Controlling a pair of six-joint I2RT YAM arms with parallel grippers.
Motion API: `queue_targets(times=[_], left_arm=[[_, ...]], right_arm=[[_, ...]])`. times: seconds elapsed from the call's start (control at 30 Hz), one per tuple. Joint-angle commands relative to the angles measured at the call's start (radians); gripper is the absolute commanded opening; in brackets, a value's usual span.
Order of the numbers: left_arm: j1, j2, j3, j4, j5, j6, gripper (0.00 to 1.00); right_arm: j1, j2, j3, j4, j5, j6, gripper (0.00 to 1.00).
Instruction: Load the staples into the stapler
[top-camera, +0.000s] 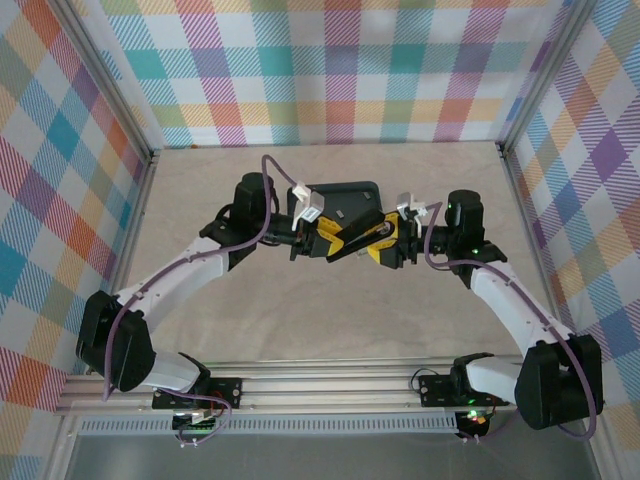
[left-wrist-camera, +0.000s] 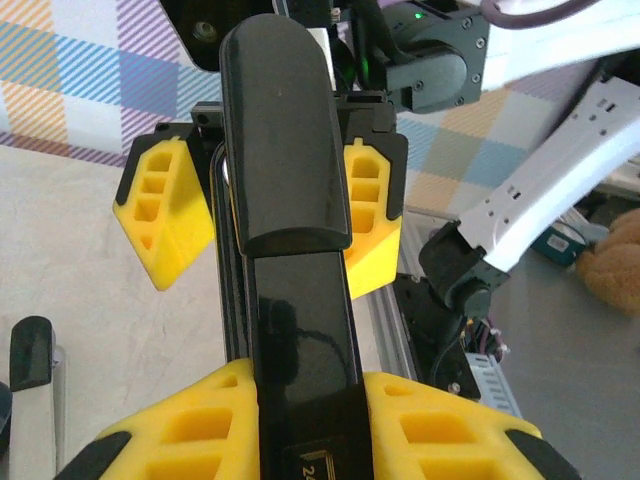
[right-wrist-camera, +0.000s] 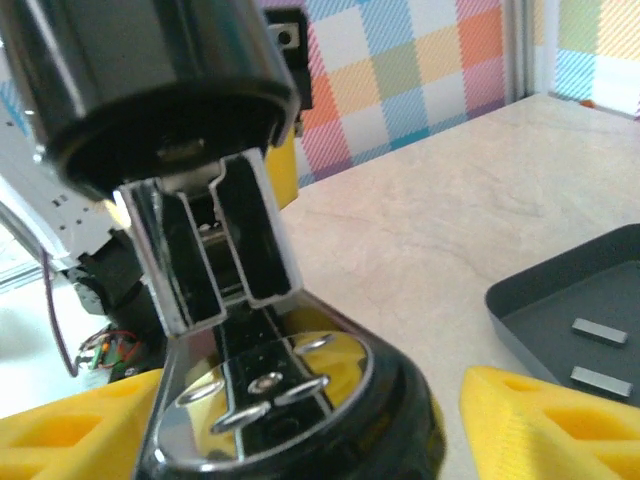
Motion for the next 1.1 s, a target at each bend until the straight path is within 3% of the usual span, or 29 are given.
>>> queue_targets(times=[0.0, 0.13, 0.43, 0.5, 0.8, 0.87, 1.07], left_arm=[[0.009, -0.002, 0.091, -0.202, 0.093, 0.243, 0.00], [0.009, 0.015, 0.132, -0.311, 0.117, 0.334, 0.00], [0.009, 0.045, 0.164, -0.359, 0.125, 0.366, 0.00], [0.009, 0.048, 0.165, -0.359, 0.127, 0.365, 0.00], [0.009, 0.066, 0.188, -0.355, 0.146, 0.351, 0.00], [0.009, 0.067, 0.188, -0.354, 0.145, 0.349, 0.00], [0.009, 0.072, 0.188, -0.356, 0.134, 0.341, 0.00]], right_arm=[[-0.004, -0.022, 0.055, -0.164, -0.083, -0.244, 0.72], [-0.004, 0.008, 0.117, -0.321, -0.118, -0.366, 0.71], [-0.004, 0.047, 0.136, -0.329, -0.191, -0.371, 0.71], [-0.003, 0.057, 0.144, -0.350, -0.209, -0.377, 0.67], [-0.001, 0.085, 0.148, -0.400, -0.187, -0.405, 0.65], [0.000, 0.084, 0.147, -0.399, -0.190, -0.405, 0.61], [0.000, 0.082, 0.150, -0.398, -0.208, -0.403, 0.37]])
